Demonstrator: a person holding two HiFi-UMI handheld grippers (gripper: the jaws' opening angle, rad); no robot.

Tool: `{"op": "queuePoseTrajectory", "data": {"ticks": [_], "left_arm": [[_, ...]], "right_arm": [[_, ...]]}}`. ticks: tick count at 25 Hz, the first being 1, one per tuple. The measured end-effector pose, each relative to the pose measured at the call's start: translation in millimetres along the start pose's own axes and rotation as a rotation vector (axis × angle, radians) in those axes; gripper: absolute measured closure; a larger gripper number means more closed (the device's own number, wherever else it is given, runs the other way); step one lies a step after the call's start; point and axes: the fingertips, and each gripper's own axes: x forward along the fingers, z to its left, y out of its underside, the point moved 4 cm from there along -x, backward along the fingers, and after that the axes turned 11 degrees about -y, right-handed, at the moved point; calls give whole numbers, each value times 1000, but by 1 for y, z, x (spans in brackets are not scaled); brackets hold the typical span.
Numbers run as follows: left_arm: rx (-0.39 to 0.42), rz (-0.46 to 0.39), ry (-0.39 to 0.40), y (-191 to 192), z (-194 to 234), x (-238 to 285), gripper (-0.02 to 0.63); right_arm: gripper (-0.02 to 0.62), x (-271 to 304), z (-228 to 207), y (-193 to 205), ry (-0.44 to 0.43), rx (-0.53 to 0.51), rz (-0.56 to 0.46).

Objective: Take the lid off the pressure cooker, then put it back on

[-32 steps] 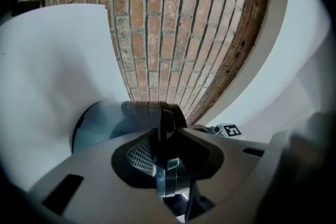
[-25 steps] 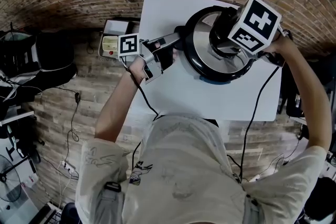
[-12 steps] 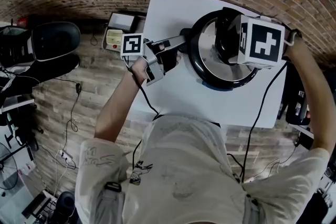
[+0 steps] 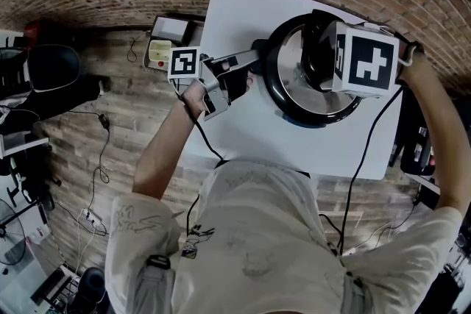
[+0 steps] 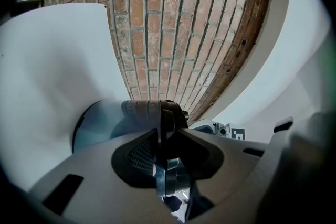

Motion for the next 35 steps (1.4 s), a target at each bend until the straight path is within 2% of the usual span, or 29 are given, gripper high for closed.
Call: {"op": "queuePoseTrajectory", "data": {"ticks": [7,14,17,19,21,23,25,27,32,35], "left_arm": [[6,-11,-3,0,0,0,489],[28,-30,-21,0,-1,-2,488],[59,-73,-47,-3,2,-4,450],[68,-110,-68,-6,5,-6,412],[86,-139,-89,-9,6,-8,400],[116,-177,-115,-14,4,-12,400],[165,-222,-161,-21,3,-19,400],[248,-267,-228,-26,-1,-26,400],[501,-388,-345,-31,-30,-38,399],[662,-499,-424,-31,-51,-49,400]], "right_arm": [[279,0,-1,0,9,30,-2],[273,0,-5,-3,38,7,-24],[262,1,-2,-2,41,-12,-18],[210,0,0,0,58,-28,-8],[199,-2,1,4,67,-31,-13],[198,-6,4,5,81,-26,-61],[196,-12,7,4,111,-22,-136],[195,-20,9,4,149,-9,-220],[194,-43,12,9,297,38,-509],[195,-50,19,21,379,102,-683]]}}
